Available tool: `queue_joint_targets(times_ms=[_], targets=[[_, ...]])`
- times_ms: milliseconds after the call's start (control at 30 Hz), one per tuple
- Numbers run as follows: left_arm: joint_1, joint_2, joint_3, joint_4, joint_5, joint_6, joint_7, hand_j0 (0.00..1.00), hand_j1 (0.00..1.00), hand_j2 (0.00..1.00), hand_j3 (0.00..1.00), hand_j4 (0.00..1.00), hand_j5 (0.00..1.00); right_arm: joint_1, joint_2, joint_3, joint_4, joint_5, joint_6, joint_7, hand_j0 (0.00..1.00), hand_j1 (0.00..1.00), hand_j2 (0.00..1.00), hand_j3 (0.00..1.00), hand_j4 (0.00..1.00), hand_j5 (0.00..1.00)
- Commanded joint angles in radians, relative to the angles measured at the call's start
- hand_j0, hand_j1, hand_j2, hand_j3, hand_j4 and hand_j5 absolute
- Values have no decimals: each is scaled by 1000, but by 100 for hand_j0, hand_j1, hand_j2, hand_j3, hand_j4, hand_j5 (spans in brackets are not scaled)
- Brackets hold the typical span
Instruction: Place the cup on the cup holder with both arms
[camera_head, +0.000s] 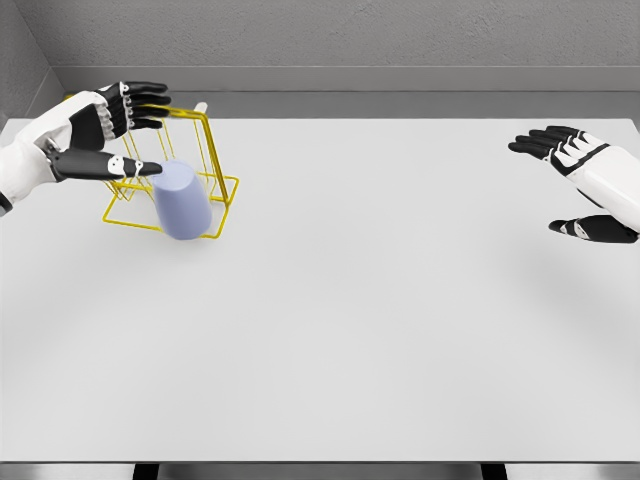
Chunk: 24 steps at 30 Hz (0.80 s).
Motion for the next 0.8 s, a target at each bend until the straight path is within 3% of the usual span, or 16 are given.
queue_joint_targets(times_ms=[0,167,267,467,567,767], targets=[[0,1,2,0,3,0,0,91,91,91,91,91,91,0,-1,0,0,-7,3,-1,100,100,100,100,100,100],[0,3,2,-2,1,-3,0,92,92,92,92,92,92,0,-1,0,0,-7,3,-1,100,100,100,100,100,100],[0,13,5,-19,4,-9,0,100,100,100,100,100,100,0,-1,0,0,-7,3,-1,100,100,100,100,100,100],[28,24,6,-23,-3,-305,-1,100,100,100,100,100,100,0,-1,0,3,-7,3,-1,100,100,100,100,100,100],[80,33,8,-25,-8,-386,-1,100,100,100,100,100,100,0,-1,0,3,-7,3,-1,100,100,100,100,100,100],[126,72,9,-25,-10,-494,-1,100,100,100,100,100,100,2,-1,0,4,-7,3,-1,100,100,100,100,100,100]])
